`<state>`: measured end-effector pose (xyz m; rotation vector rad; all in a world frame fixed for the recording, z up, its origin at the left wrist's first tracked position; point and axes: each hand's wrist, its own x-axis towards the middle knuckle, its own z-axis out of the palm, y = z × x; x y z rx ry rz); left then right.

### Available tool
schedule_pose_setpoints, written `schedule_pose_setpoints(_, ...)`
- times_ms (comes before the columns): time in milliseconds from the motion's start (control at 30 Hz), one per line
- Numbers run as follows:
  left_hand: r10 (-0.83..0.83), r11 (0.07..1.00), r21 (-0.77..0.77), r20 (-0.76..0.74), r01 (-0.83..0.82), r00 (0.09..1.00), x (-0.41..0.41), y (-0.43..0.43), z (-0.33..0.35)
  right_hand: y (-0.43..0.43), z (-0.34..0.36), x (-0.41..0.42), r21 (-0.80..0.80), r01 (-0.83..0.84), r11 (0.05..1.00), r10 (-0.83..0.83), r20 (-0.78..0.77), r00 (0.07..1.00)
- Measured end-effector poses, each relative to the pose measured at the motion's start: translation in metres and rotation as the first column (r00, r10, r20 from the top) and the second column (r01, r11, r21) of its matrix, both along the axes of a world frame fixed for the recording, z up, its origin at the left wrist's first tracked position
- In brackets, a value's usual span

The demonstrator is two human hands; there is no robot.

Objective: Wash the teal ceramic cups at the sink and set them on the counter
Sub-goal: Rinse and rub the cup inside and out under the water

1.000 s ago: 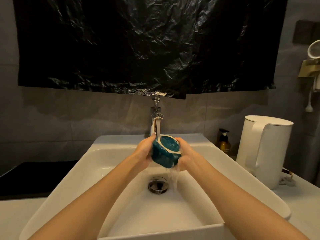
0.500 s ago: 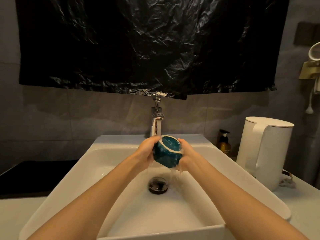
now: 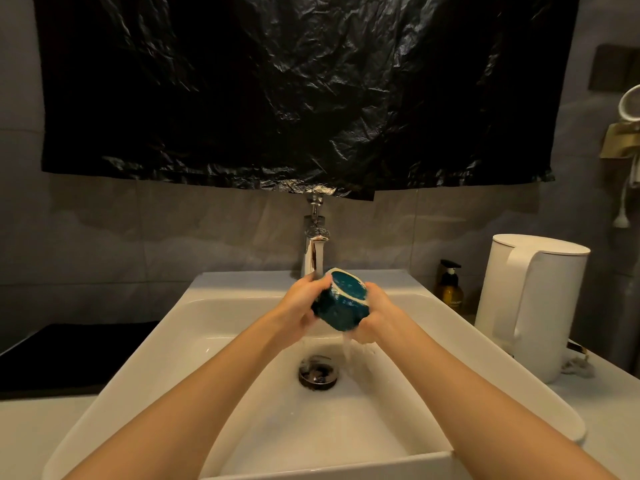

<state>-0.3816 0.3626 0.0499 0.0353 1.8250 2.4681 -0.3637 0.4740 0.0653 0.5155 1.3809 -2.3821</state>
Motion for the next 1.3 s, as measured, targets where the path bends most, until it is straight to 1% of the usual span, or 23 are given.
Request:
schedule_pose_setpoints(67,-0.034,0.999,0.040,0.003,0.034,0.999,0.003,0.006,-0.004,0.001,-0.002,-0.003,-0.014,0.049,0.999,-0.048,0.037,0.998)
schedule_pose_setpoints(133,-0.008,0.999,0.035,0.003,0.008,1.000,0.003,0.007,-0.007,0.001,-0.005,-0.003,-0.022,0.056,0.998,-0.055,0.032,0.998)
schedule_pose_setpoints(233,0.076,0.997,-0.013,-0.001,-0.076,0.997,0.000,0.003,-0.005,0.000,-0.004,0.000,-0.061,-0.005,0.998,0.005,-0.003,1.000)
schedule_pose_setpoints(300,0.130,0.991,0.025,0.040,-0.131,0.991,-0.004,-0.002,-0.002,-0.002,-0.005,-0.001,-0.056,-0.068,0.996,0.066,-0.025,0.997)
schedule_pose_setpoints(367,0.141,0.985,0.088,0.088,-0.149,0.986,-0.007,-0.009,-0.001,-0.004,-0.006,-0.003,0.001,-0.101,0.995,0.101,-0.052,0.994)
schedule_pose_setpoints(433,0.145,0.982,0.107,0.118,-0.158,0.982,-0.009,-0.014,-0.002,-0.007,-0.004,-0.002,0.028,-0.129,0.991,0.131,-0.091,0.987)
schedule_pose_setpoints(500,0.139,0.980,0.122,0.135,-0.155,0.981,-0.006,-0.014,-0.003,-0.009,-0.001,0.002,-0.004,-0.113,0.994,0.112,-0.114,0.987)
schedule_pose_setpoints(567,0.112,0.983,0.133,0.121,-0.128,0.986,-0.003,-0.008,-0.002,-0.010,0.000,0.002,-0.024,-0.083,0.996,0.080,-0.114,0.990)
schedule_pose_setpoints(700,0.042,0.990,0.135,0.045,-0.047,0.998,0.000,0.006,-0.004,-0.005,-0.007,-0.008,-0.090,0.018,0.996,-0.022,-0.040,0.999)
schedule_pose_setpoints(767,0.058,0.993,0.102,0.037,-0.061,0.998,0.001,0.007,-0.005,-0.004,-0.009,-0.010,-0.077,0.025,0.997,-0.026,-0.016,1.000)
schedule_pose_setpoints(800,0.078,0.994,0.077,0.042,-0.081,0.996,0.000,0.005,-0.005,-0.004,-0.009,-0.009,-0.058,0.003,0.998,-0.004,-0.016,1.000)
schedule_pose_setpoints(900,0.166,0.985,0.039,0.100,-0.171,0.981,-0.002,-0.007,-0.002,-0.008,-0.007,-0.007,0.039,-0.123,0.992,0.125,-0.077,0.989)
schedule_pose_setpoints(967,0.197,0.979,0.035,0.137,-0.203,0.971,-0.003,-0.017,0.000,-0.009,-0.005,-0.006,0.083,-0.202,0.976,0.210,-0.114,0.971)
schedule_pose_setpoints(1100,0.129,0.992,-0.019,0.111,-0.128,0.985,-0.002,-0.024,0.007,-0.006,-0.002,-0.001,0.157,-0.273,0.949,0.297,-0.153,0.943)
schedule_pose_setpoints(1167,0.119,0.991,-0.073,0.110,-0.111,0.987,-0.001,-0.022,0.008,-0.007,-0.003,0.000,0.206,-0.278,0.938,0.309,-0.142,0.940)
schedule_pose_setpoints(1200,0.112,0.992,-0.071,0.115,-0.105,0.987,-0.001,-0.022,0.008,-0.008,-0.004,-0.001,0.210,-0.268,0.940,0.301,-0.143,0.943)
schedule_pose_setpoints(1267,0.095,0.995,-0.027,0.103,-0.093,0.990,-0.003,-0.022,0.006,-0.011,-0.006,-0.006,0.171,-0.223,0.960,0.248,-0.147,0.958)
schedule_pose_setpoints(1300,0.090,0.996,-0.001,0.090,-0.090,0.992,-0.002,-0.021,0.005,-0.014,-0.007,-0.009,0.125,-0.190,0.974,0.207,-0.139,0.968)
